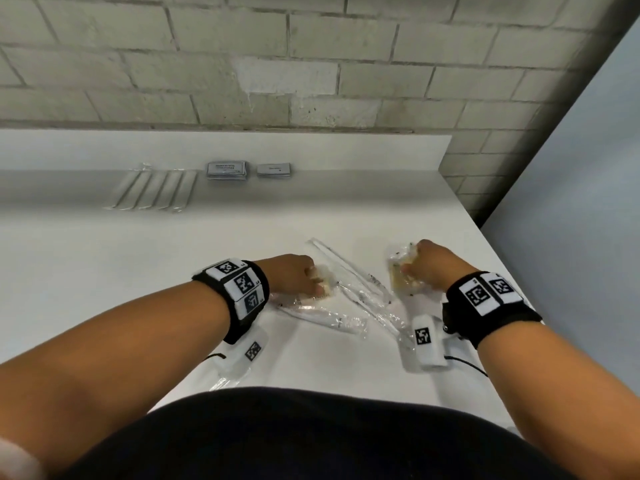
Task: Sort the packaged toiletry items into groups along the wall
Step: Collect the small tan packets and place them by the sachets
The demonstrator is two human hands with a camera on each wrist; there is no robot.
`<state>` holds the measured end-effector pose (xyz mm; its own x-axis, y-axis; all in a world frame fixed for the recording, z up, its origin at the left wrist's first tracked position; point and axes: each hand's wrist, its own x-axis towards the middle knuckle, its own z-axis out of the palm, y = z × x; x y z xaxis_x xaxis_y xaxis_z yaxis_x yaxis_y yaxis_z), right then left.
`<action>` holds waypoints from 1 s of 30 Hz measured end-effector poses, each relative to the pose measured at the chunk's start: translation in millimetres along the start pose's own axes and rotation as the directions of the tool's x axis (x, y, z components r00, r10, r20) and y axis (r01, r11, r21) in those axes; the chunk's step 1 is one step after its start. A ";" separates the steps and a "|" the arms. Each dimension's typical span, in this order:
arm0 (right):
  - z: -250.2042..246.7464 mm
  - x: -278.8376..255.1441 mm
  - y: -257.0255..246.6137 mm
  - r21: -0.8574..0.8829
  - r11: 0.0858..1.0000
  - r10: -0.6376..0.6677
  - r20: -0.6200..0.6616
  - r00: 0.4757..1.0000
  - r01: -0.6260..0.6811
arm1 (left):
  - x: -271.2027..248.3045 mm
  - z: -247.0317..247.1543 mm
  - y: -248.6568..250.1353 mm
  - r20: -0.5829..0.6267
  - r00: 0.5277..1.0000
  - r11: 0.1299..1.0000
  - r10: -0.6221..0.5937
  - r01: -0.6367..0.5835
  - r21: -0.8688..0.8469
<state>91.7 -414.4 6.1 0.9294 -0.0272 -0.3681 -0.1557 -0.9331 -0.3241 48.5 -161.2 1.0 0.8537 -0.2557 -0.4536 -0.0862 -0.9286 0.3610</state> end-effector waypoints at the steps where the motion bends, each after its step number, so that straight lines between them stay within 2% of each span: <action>1: 0.5 2.8 1.0 0.013 0.998 0.061 -0.013 0.998 -0.061 | 0.1 -3.0 -0.2 -0.028 1.000 1.000 -0.008 0.007 -0.025; 3: 9.8 6.4 0.0 -0.013 0.985 0.172 -0.019 0.985 -0.173 | 1.4 -11.4 -1.5 -0.098 0.995 0.995 -0.035 0.026 -0.095; 5: 21.9 9.4 -6.6 -0.090 0.972 0.218 -0.015 0.976 -0.218 | 2.9 -20.2 -4.6 -0.162 0.984 0.954 -0.075 0.024 -0.300; 6: 26.4 12.3 -11.5 -0.116 0.971 0.207 -0.011 0.978 -0.207 | 4.3 -23.2 -7.9 -0.175 0.979 0.886 -0.106 0.013 -0.463; 8: 30.0 22.6 -20.8 -0.108 0.979 0.177 0.027 0.984 -0.173 | 4.0 -28.7 -12.6 -0.165 0.976 0.655 -0.140 -0.034 -0.755; 10: 27.3 27.6 -29.4 -0.095 0.985 0.151 0.087 0.985 -0.142 | 2.0 -31.7 -15.3 -0.142 0.983 0.437 -0.120 -0.076 -0.896; 12: 23.6 26.4 -34.0 -0.147 0.985 0.111 0.120 0.987 -0.093 | -0.4 -32.3 -15.3 -0.137 0.985 0.308 -0.106 -0.098 -0.946; 14: 15.4 25.4 -37.7 -0.156 0.987 0.054 0.081 0.995 -0.041 | -3.4 -33.1 -16.0 -0.141 0.984 0.226 -0.105 -0.114 -0.967; 15: 9.5 26.2 -41.6 -0.105 0.994 0.020 0.051 0.998 -0.015 | -5.5 -34.7 -16.6 -0.143 0.985 0.202 -0.097 -0.122 -0.972; 16: 2.3 24.5 -46.6 0.021 1.000 -0.010 0.025 1.000 0.009 | -6.5 -35.0 -16.7 -0.147 0.985 0.189 -0.088 -0.128 -0.974; 17: -5.7 21.2 -54.4 0.223 0.974 -0.048 0.008 0.999 0.045 | -8.1 -35.7 -16.1 -0.158 0.984 0.167 -0.081 -0.143 -0.976; 18: -14.2 16.3 -65.2 0.451 0.887 -0.110 0.001 0.994 0.098 | -8.8 -37.6 -14.9 -0.170 0.982 0.128 -0.083 -0.159 -0.979; 19: -21.0 8.6 -77.4 0.646 0.749 -0.195 0.005 0.981 0.146 | -10.6 -38.8 -12.0 -0.177 0.981 0.068 -0.083 -0.171 -0.983; 20: -27.0 0.2 -92.0 0.765 0.621 -0.282 0.013 0.959 0.172 | -12.4 -40.9 -8.5 -0.175 0.982 -0.005 -0.073 -0.176 -0.984; 21: -29.9 -7.4 -105.7 0.825 0.537 -0.351 0.028 0.936 0.177 | -13.9 -42.4 -4.0 -0.171 0.984 -0.072 -0.046 -0.174 -0.982; 23: -28.8 -17.3 -130.4 0.867 0.467 -0.417 0.045 0.908 0.172 | -15.3 -45.3 4.3 -0.172 0.985 -0.151 0.015 -0.168 -0.974; 27: -18.3 -21.0 -146.8 0.907 0.383 -0.370 -0.022 0.929 0.175 | -16.4 -48.8 10.1 -0.274 0.962 -0.186 -0.010 -0.271 -0.944; 30: -13.6 -27.7 -145.3 0.864 0.399 -0.430 -0.119 0.895 0.306 | -20.8 -50.9 5.3 -0.321 0.947 -0.183 -0.009 -0.317 -0.930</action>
<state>93.1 -282.9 75.2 0.9383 0.3348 -0.0865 -0.0666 -0.0704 -0.9953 56.4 -147.1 53.8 0.9742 -0.1476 -0.1708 0.2226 0.5014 0.8361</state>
